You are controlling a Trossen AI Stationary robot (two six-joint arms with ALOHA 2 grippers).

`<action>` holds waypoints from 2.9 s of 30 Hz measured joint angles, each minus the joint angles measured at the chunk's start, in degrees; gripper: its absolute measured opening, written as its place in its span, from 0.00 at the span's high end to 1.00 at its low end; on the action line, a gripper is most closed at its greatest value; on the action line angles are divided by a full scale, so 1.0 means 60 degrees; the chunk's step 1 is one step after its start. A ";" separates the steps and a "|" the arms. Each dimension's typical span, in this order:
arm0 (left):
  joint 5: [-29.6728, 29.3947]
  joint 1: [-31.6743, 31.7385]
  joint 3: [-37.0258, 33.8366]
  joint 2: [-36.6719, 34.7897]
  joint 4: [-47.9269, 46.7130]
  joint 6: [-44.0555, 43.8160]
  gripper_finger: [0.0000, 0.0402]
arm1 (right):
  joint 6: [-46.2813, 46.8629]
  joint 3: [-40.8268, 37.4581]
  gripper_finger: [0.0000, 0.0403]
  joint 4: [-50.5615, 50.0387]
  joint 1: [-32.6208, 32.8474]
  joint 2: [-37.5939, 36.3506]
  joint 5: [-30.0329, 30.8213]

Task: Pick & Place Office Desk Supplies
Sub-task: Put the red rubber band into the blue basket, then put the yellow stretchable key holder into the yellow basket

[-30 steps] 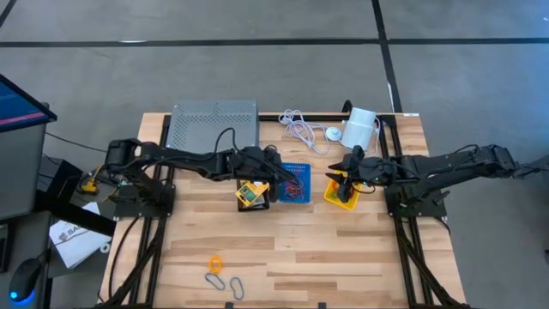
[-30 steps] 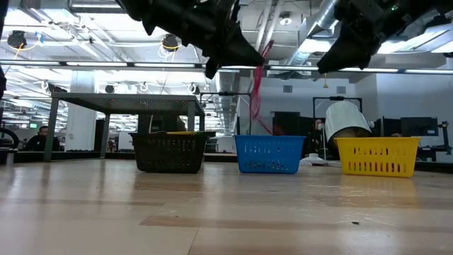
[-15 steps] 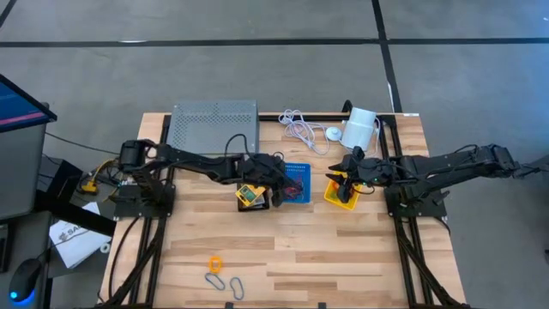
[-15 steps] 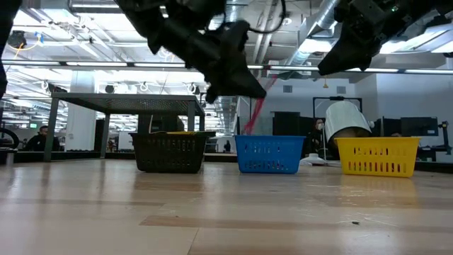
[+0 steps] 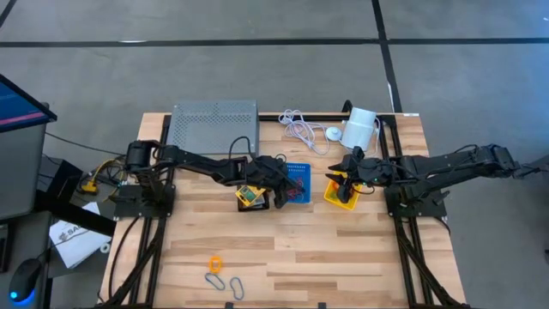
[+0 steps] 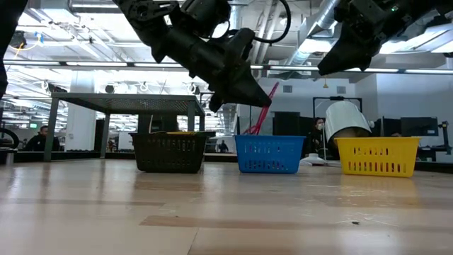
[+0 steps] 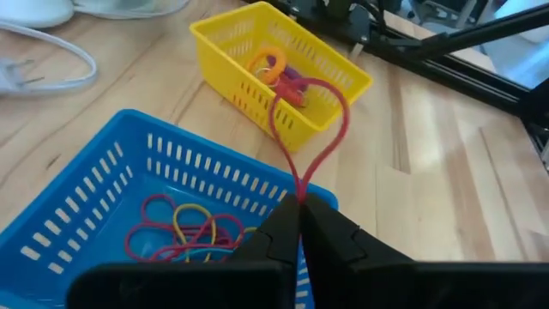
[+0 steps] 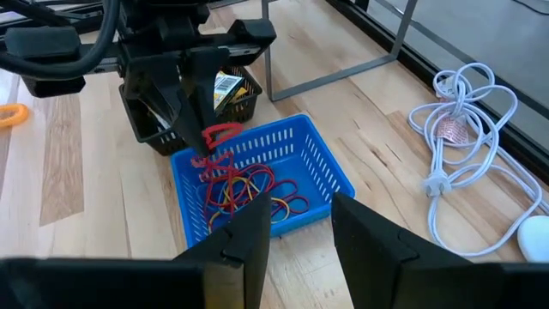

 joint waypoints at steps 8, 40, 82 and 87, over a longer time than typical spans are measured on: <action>0.0231 -0.0007 -0.0002 0.0000 0.0104 0.0073 0.83 | -0.0005 0.0000 0.70 -0.0036 0.0000 0.0000 -0.0001; -0.0735 -0.0249 0.0524 -0.0018 -0.1453 0.3147 0.43 | -0.0020 0.0000 0.70 -0.0171 0.0011 0.0000 -0.0037; 0.0883 -0.5724 0.1255 -0.2315 -0.9883 -0.4251 0.59 | 0.0877 0.0004 0.70 -0.0682 0.0172 -0.0018 -0.0238; 0.1913 -0.6464 0.1255 -0.1236 -1.0198 -0.5700 0.63 | 0.0900 0.0004 0.70 -0.0598 0.0466 -0.0018 -0.0267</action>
